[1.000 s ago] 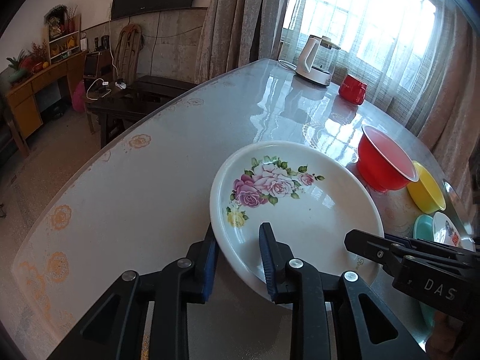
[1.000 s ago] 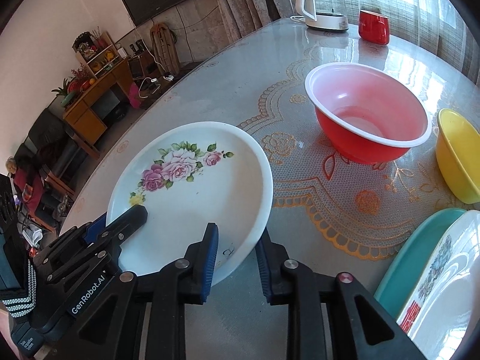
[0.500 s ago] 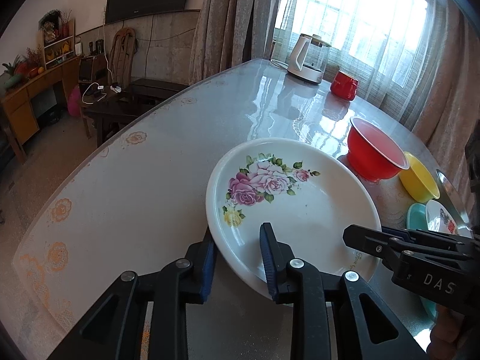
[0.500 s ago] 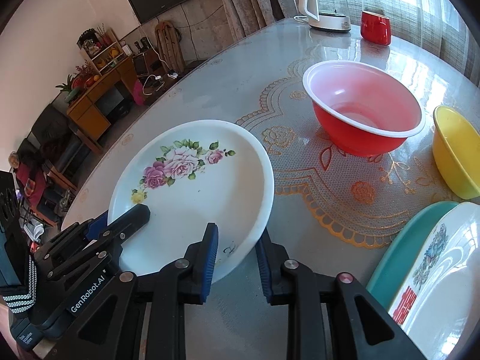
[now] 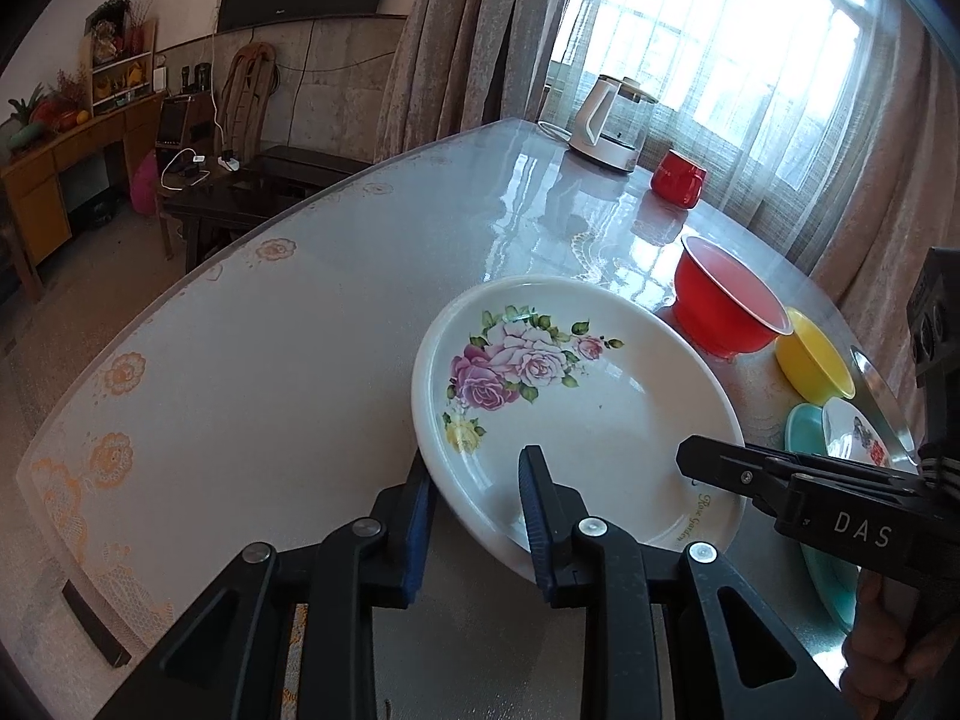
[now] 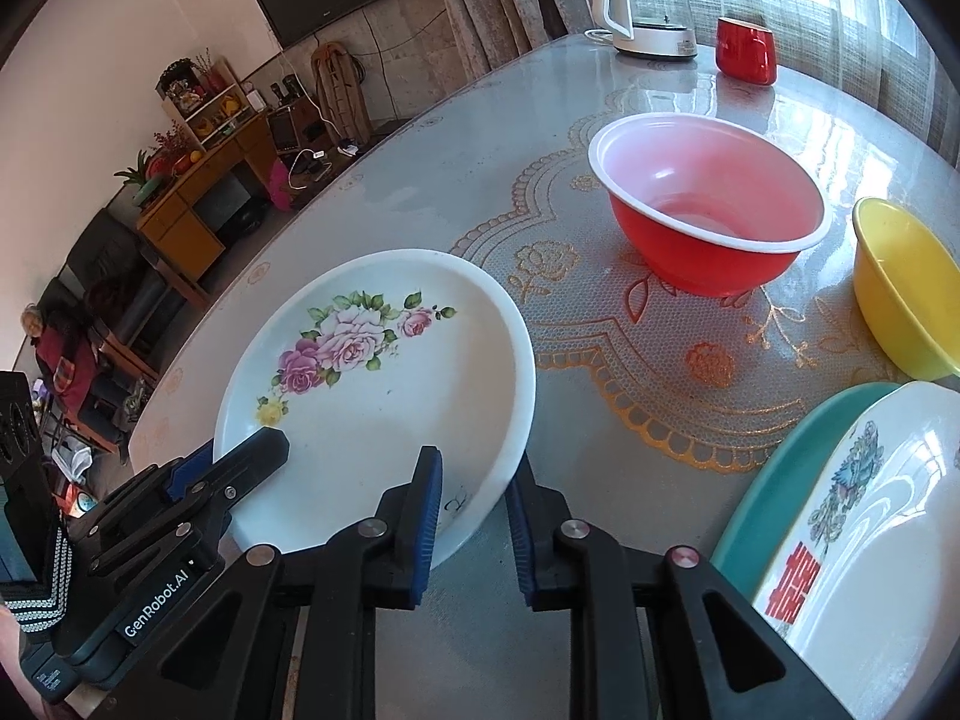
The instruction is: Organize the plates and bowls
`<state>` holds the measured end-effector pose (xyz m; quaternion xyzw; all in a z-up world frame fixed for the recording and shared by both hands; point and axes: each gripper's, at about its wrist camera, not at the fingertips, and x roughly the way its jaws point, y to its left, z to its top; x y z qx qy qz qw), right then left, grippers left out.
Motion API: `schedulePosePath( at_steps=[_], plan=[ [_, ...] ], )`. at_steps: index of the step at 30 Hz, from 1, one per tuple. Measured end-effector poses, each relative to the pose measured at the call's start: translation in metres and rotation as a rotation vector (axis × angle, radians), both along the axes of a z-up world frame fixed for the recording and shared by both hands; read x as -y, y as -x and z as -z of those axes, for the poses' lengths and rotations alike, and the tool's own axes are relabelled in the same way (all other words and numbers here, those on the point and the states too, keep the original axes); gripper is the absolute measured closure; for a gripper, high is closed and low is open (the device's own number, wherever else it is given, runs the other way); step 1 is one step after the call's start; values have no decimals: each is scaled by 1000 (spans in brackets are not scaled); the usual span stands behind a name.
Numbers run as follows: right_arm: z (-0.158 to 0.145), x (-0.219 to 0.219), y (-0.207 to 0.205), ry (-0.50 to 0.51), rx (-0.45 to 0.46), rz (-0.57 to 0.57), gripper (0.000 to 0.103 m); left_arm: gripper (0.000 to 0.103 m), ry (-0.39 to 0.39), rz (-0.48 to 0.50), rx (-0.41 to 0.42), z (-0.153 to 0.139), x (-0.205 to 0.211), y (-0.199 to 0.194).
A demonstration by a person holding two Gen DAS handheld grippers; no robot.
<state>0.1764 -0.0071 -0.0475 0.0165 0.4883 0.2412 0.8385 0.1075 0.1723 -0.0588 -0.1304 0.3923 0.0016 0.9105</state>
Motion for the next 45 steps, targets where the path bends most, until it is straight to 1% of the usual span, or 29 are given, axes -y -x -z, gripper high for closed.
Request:
schedulePosePath(
  at_steps=[5, 7, 9, 13, 20, 26, 33, 40, 45],
  plan=[
    [0, 3, 1, 1, 13, -7, 83, 75, -5, 3, 0, 0, 3, 7],
    [1, 4, 3, 0, 19, -14, 83, 75, -18, 9, 5, 0, 5, 9],
    [3, 7, 3, -13, 4, -6, 83, 75, -30, 10, 1, -2, 8, 11],
    [-1, 11, 7, -16, 18, -7, 83, 75, -52, 20, 22, -6, 13, 16],
    [-6, 16, 10, -36, 49, -16, 83, 75, -46, 32, 60, -17, 13, 27],
    [-14, 30, 17, -55, 75, 4, 83, 75, -47, 57, 84, -27, 25, 30],
    [-26, 51, 28, -86, 100, 43, 83, 75, -70, 117, 131, -44, 48, 33],
    [-34, 86, 35, -116, 113, 101, 83, 75, -87, 191, 157, -54, 76, 34],
    [-39, 111, 42, -130, 123, 147, 83, 75, -77, 254, 169, -60, 98, 33]
  ],
)
